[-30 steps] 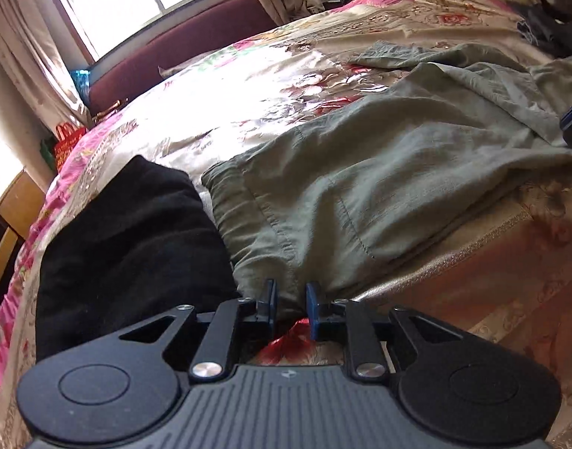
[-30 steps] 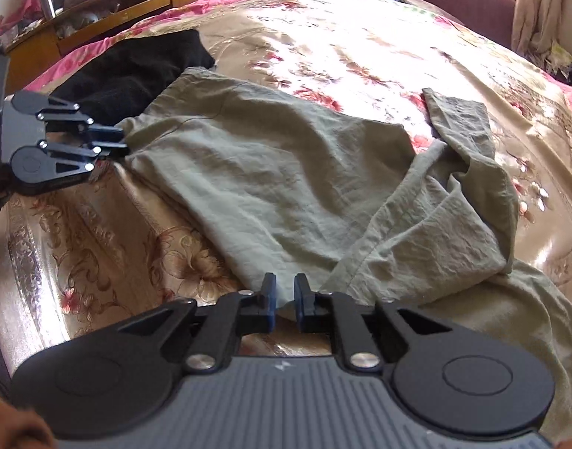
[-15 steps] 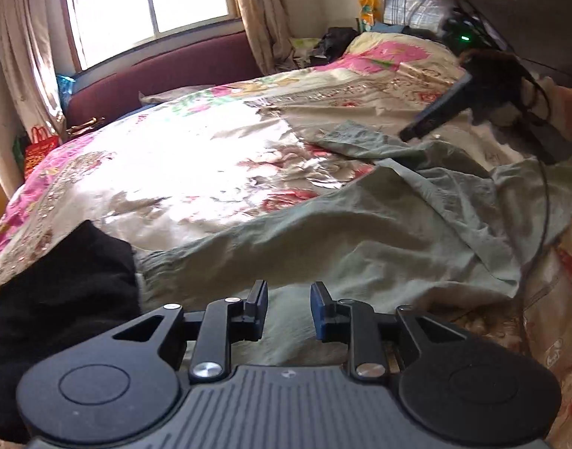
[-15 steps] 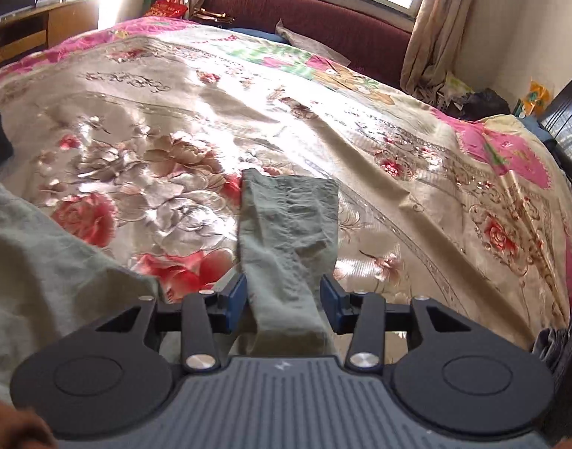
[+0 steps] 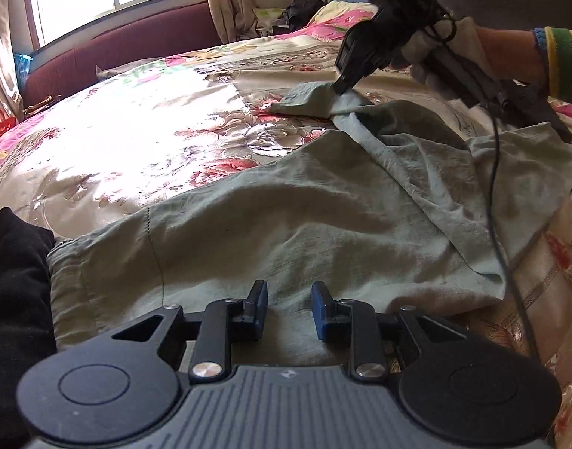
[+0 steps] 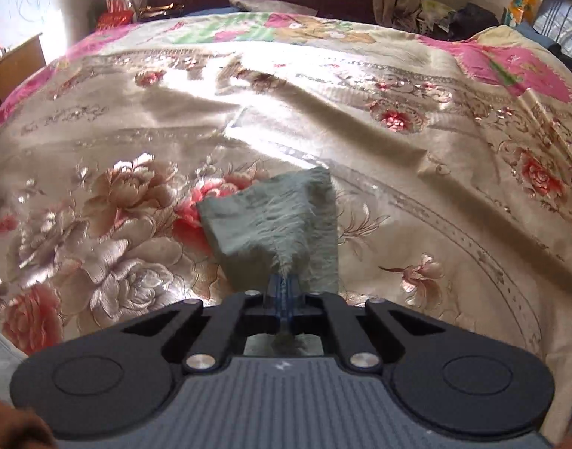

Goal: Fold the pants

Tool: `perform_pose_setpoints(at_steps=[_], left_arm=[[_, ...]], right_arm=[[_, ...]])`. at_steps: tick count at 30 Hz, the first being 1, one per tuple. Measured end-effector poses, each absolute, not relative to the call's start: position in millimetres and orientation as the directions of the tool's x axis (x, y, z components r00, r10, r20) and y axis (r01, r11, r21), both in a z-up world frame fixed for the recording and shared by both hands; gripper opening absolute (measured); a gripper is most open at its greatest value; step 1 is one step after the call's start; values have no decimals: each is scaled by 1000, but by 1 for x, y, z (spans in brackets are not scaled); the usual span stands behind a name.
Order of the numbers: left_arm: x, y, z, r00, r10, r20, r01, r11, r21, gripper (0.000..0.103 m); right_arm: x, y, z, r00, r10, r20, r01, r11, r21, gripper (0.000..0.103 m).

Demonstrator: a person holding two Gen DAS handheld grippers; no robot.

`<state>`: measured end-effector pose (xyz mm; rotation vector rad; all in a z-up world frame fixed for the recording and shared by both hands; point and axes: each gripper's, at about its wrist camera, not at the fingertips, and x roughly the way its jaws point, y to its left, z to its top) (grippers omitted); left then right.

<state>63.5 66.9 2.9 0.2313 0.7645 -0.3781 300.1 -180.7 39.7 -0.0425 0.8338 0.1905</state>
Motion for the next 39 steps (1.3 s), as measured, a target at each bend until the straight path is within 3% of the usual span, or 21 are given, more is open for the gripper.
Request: perform_pose_setpoints(at_steps=[7, 12, 16, 18, 23, 27, 30, 35, 39], left_arm=[[58, 50, 7, 667, -252, -701, 443, 891, 102, 41], [51, 32, 2, 657, -255, -709, 477, 869, 129, 41], [43, 16, -2, 645, -248, -723, 512, 842, 169, 41], [41, 11, -1, 647, -236, -725, 525, 828, 199, 41], [41, 1, 3, 643, -209, -737, 542, 804, 245, 42], [38, -5, 5, 645, -210, -735, 546, 800, 250, 42], [37, -8, 2, 642, -214, -736, 550, 797, 249, 42], [39, -5, 0, 640, -228, -734, 539, 813, 218, 42], [40, 2, 1, 641, -245, -727, 533, 823, 193, 47]], right_arm=[[216, -303, 118, 801, 161, -577, 32, 950, 311, 3], [124, -398, 112, 874, 97, -476, 162, 866, 474, 11], [72, -439, 56, 759, -55, -649, 389, 837, 384, 11], [50, -450, 33, 721, -52, -691, 443, 801, 402, 11], [52, -440, 28, 740, -6, -672, 394, 814, 427, 12], [85, -415, 45, 783, 102, -613, 259, 843, 471, 29], [123, -386, 48, 772, 191, -606, 165, 861, 481, 31], [185, -348, 15, 655, 272, -705, 163, 860, 483, 31], [179, -352, 7, 578, 67, -813, 258, 930, 261, 29]])
